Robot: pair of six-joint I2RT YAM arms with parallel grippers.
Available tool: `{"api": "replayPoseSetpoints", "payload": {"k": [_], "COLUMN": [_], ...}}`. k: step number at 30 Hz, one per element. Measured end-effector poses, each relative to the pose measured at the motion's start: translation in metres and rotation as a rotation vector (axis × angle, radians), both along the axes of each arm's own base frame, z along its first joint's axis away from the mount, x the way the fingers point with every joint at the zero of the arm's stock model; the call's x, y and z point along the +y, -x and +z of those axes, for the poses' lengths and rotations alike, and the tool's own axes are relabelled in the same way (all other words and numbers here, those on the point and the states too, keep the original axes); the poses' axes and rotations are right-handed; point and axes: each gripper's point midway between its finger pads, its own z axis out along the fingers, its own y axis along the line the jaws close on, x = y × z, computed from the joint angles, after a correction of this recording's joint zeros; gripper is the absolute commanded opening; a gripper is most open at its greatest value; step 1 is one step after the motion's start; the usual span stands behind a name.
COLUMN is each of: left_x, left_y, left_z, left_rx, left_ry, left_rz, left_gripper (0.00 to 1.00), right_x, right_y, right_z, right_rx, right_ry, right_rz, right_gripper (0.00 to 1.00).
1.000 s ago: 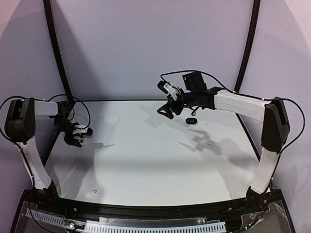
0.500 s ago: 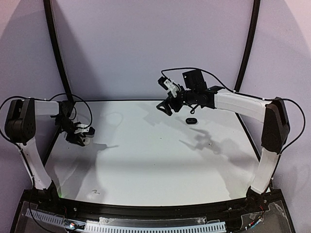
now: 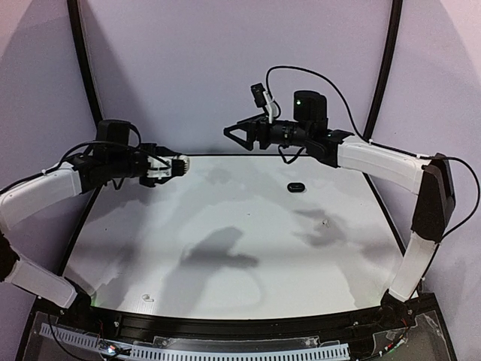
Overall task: Insert the wireless bluetooth earbuds into the charging case
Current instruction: Pass from the left arm to the right
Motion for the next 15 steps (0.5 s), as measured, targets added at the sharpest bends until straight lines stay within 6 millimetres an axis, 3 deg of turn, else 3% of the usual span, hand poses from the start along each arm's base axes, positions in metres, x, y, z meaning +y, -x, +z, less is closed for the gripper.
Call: {"api": "replayPoseSetpoints", "payload": {"k": [9, 15], "left_x": [-0.051, -0.067], "left_y": [0.009, 0.015], "left_z": [0.040, 0.052], "left_rx": [-0.125, -0.161], "left_ry": [0.129, 0.172], "left_rz": [0.006, -0.004], "left_gripper": [0.22, 0.22], "right_x": [0.046, 0.064], "right_y": [0.054, 0.062], "right_z": [0.003, -0.017], "right_rx": [0.127, 0.193], "right_ry": [-0.084, -0.064], "right_rz": [0.133, 0.146], "right_gripper": [0.81, 0.68]}}
